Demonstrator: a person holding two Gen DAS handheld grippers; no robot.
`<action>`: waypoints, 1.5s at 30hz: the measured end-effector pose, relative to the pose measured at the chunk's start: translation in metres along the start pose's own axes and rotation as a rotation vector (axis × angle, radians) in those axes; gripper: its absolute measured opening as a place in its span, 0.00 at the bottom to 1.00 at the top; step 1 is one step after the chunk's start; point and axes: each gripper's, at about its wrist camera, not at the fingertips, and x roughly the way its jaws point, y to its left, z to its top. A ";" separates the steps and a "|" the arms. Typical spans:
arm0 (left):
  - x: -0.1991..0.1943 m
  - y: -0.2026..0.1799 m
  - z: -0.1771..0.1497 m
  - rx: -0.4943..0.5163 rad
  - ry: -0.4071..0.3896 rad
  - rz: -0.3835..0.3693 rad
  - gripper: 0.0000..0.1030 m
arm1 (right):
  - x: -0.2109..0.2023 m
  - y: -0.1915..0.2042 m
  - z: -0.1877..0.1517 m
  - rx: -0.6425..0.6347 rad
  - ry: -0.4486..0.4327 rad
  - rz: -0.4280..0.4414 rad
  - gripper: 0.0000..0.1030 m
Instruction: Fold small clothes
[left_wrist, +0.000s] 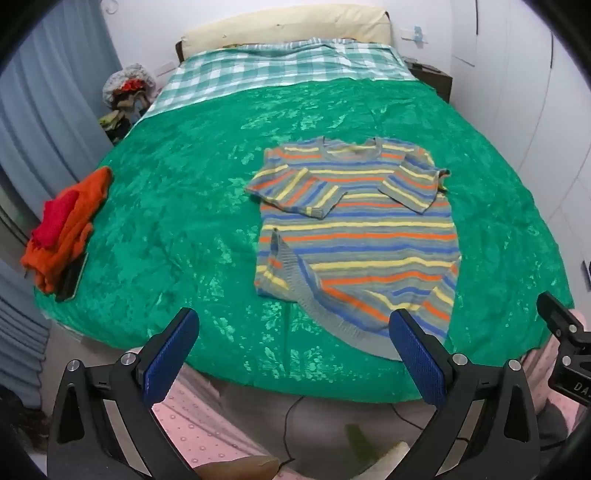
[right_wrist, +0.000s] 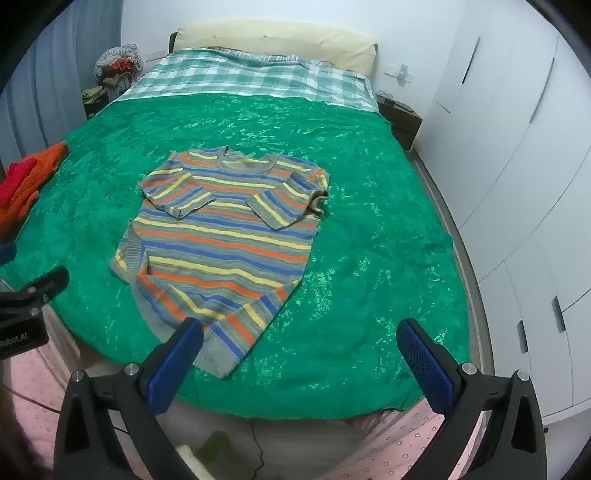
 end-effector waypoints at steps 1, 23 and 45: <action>-0.002 -0.006 -0.004 0.007 -0.018 0.015 1.00 | 0.000 0.000 0.000 0.000 -0.004 0.000 1.00; -0.003 0.007 -0.004 -0.027 -0.018 -0.042 1.00 | 0.002 0.004 0.000 -0.005 0.002 0.001 1.00; 0.010 0.010 -0.001 -0.047 -0.029 0.020 1.00 | 0.007 0.001 0.003 0.012 -0.019 0.051 1.00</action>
